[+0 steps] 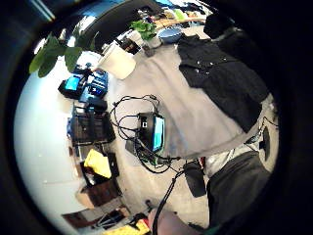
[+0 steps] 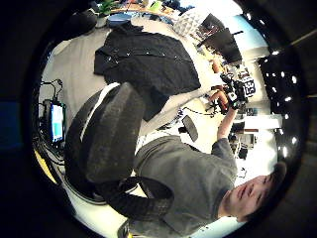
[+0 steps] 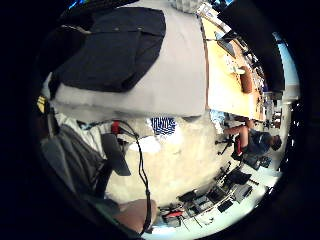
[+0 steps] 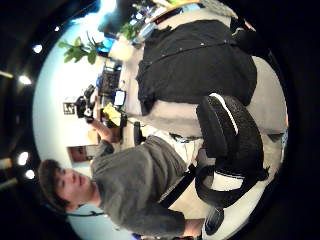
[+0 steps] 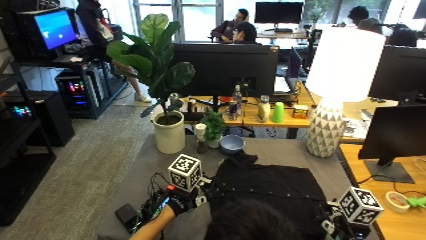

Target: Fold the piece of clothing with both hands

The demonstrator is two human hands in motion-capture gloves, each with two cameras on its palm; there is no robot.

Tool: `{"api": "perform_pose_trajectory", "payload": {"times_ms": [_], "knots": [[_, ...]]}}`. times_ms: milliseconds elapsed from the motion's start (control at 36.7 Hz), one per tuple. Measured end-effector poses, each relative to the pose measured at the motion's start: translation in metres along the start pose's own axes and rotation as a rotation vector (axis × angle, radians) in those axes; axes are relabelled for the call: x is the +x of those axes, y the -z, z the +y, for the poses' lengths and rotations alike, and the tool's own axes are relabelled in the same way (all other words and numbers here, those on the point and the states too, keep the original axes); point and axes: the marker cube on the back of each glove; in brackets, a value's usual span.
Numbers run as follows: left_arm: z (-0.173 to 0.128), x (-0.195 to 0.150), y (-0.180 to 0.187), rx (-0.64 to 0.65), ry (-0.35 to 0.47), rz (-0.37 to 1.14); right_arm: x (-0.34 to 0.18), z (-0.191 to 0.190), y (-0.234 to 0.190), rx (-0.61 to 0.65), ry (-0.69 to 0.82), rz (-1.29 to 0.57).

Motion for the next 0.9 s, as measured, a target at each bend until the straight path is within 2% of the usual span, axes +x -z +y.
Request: {"api": "perform_pose_trajectory", "payload": {"times_ms": [300,517,708,817,899], "knots": [[-0.006,-0.004,0.005,-0.015,0.019,0.001,-0.011,0.017,0.002,-0.038,0.016,0.022],[-0.010,-0.007,0.002,-0.014,0.025,0.020,-0.014,0.002,0.002,-0.052,0.026,0.044],[-0.014,0.006,-0.011,-0.024,0.011,0.059,-0.024,-0.003,0.008,-0.083,0.030,0.078],[-0.019,0.032,-0.049,-0.044,-0.021,0.111,-0.021,-0.014,-0.011,-0.124,0.041,0.082],[-0.031,0.051,-0.117,-0.139,-0.063,0.093,-0.012,-0.029,-0.044,-0.195,0.043,0.111]]}}
